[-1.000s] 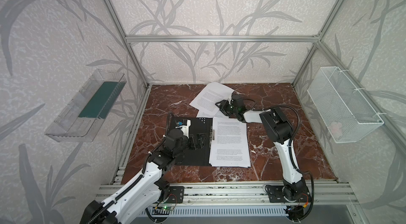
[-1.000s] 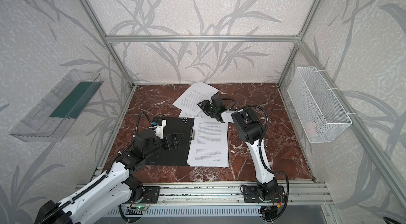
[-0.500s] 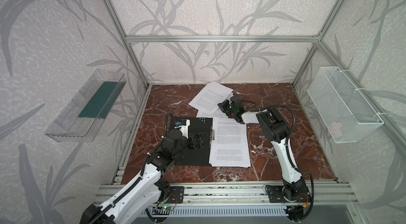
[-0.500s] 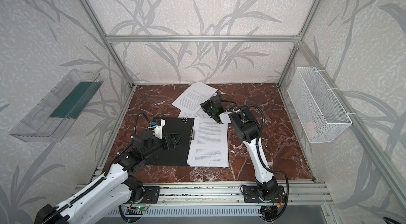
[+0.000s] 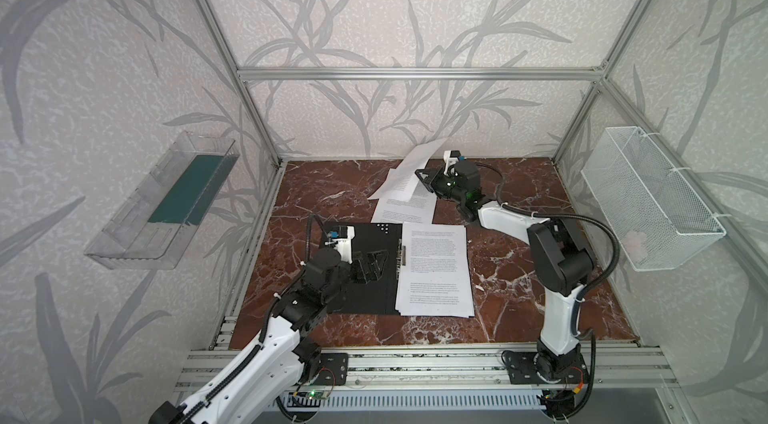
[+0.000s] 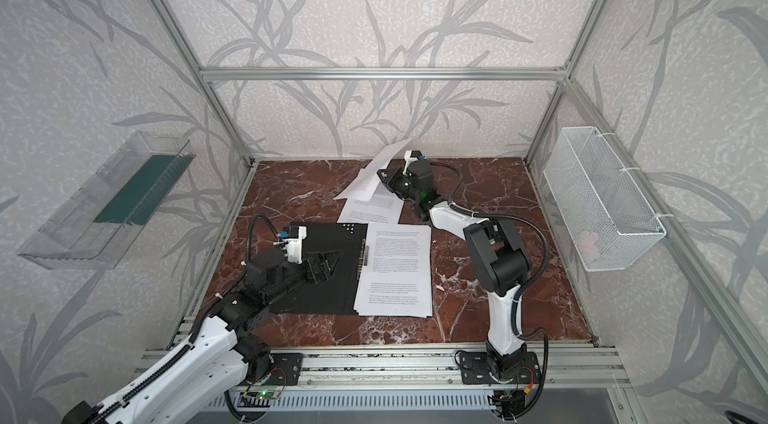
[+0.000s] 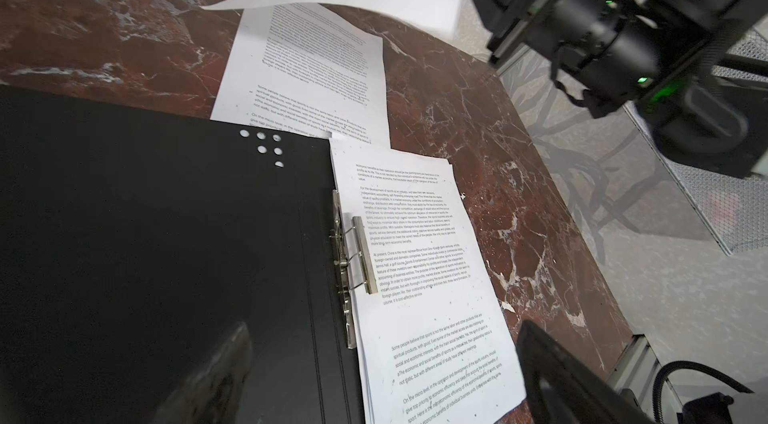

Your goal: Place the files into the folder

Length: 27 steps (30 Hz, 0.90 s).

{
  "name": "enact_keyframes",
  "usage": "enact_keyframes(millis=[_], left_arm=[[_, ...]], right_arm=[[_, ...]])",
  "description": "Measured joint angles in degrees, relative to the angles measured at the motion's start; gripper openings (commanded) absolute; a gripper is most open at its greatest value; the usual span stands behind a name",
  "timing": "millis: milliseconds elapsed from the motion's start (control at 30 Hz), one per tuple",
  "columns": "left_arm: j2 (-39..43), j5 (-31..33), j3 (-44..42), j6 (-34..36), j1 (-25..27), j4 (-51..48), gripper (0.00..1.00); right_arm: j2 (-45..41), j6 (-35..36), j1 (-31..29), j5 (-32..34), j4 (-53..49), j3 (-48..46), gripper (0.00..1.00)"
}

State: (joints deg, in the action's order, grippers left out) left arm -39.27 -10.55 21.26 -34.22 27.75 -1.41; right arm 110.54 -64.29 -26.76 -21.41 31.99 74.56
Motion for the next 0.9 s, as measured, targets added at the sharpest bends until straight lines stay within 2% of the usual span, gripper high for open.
enact_keyframes(millis=[167,300,433,567,667,767,900], left_arm=[[3.1,4.0,0.0,0.0,0.0,-2.5,0.99],[5.2,6.6,0.0,0.0,0.0,-4.5,0.99],[6.4,7.9,0.0,0.0,0.0,-5.3,0.99],[6.6,8.0,0.0,0.0,0.0,-5.6,0.99],[6.0,7.6,0.0,0.0,0.0,-5.6,0.99],[4.4,6.3,0.0,0.0,0.0,-5.1,0.99],[-0.1,2.3,0.0,0.1,0.0,-2.7,0.99]], right_arm=[[-11.0,1.6,0.2,-6.1,-4.8,-7.6,0.0],[-22.6,3.5,2.2,-10.4,-11.7,-18.6,0.0],[-35.9,7.9,8.5,-13.4,-21.5,-29.2,0.0],[-47.5,16.7,15.7,-14.5,-34.3,-36.2,0.0],[-48.5,24.7,16.6,-15.4,-41.9,-38.4,0.0],[-44.2,31.3,16.6,-16.0,-47.3,-39.3,0.0],[-41.4,36.6,16.3,-15.0,-51.6,-39.7,0.0]])
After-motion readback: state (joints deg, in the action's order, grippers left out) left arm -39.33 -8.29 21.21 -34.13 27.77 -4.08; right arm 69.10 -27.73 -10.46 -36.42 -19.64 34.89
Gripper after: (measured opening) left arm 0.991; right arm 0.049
